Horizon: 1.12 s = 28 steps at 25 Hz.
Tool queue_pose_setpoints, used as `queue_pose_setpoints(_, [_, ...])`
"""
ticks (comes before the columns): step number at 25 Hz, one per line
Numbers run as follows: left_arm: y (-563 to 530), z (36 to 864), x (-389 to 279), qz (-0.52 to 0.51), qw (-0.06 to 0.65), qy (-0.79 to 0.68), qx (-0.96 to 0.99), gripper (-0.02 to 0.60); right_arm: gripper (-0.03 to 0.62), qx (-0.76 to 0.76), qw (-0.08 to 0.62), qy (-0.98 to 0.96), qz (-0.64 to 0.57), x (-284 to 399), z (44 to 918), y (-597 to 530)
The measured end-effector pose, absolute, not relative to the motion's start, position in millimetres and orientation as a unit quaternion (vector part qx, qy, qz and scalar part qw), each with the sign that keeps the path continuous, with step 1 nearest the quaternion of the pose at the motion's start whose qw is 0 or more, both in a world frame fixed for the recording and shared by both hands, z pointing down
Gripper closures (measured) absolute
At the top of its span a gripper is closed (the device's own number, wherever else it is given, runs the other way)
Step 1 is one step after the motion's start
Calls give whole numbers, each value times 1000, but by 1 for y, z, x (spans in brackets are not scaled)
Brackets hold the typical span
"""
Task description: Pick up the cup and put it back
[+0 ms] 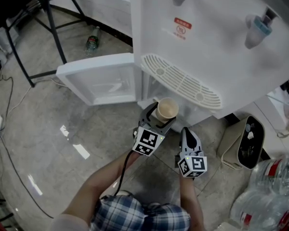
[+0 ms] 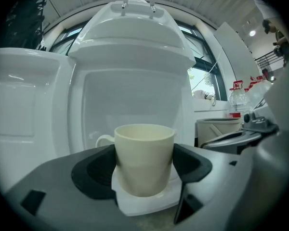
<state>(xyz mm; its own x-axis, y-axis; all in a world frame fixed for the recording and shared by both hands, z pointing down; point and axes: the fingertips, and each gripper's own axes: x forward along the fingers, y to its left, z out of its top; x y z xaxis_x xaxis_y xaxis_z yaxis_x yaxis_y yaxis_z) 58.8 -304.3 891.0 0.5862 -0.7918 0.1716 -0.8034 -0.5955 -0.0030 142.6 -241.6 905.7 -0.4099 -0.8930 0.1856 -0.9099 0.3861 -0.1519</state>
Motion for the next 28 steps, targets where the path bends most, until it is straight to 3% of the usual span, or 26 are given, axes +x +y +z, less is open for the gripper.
queue_pose_setpoints(28, [-388, 971, 90, 114, 67, -476, 870, 209, 577, 530, 43, -837, 126, 141, 917, -235])
